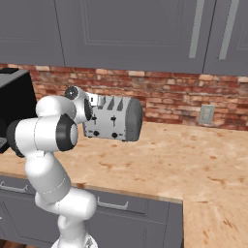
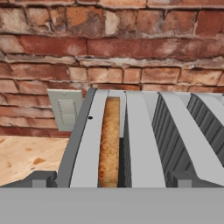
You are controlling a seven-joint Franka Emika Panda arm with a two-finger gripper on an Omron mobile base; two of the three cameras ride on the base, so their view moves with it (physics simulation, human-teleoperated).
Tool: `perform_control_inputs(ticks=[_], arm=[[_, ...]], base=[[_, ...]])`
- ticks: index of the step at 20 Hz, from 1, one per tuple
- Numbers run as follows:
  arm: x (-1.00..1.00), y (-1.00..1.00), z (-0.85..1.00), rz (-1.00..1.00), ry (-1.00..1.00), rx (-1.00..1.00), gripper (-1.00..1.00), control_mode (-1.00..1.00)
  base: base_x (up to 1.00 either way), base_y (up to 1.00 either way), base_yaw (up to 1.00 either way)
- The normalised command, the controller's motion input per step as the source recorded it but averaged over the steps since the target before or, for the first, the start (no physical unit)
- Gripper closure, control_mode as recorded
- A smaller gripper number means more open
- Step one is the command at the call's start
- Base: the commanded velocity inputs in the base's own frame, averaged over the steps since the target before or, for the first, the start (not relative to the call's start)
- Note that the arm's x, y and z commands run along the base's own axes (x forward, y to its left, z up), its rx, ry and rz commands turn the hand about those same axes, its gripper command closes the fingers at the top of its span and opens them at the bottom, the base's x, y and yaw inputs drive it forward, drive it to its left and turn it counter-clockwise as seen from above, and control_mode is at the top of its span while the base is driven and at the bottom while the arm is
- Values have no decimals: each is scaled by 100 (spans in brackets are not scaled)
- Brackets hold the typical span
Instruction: Start the toaster. Once the lever pops up, take the bread to the plate on the dining counter.
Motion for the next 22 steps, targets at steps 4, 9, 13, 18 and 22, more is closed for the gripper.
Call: perform_control_inputs(ticks=[4, 9, 13, 18, 22], arm=[[0, 0, 0, 0, 0, 0, -100, -100], [0, 0, 0, 0, 0, 0, -100, -100], [0, 0, 0, 0, 0, 0, -100, -100], [0, 0, 0, 0, 0, 0, -100, -100], [0, 0, 0, 0, 0, 0, -100, -100]], base=[[0, 0, 0], [0, 0, 0], [0, 0, 0], [0, 0, 0], [0, 0, 0]])
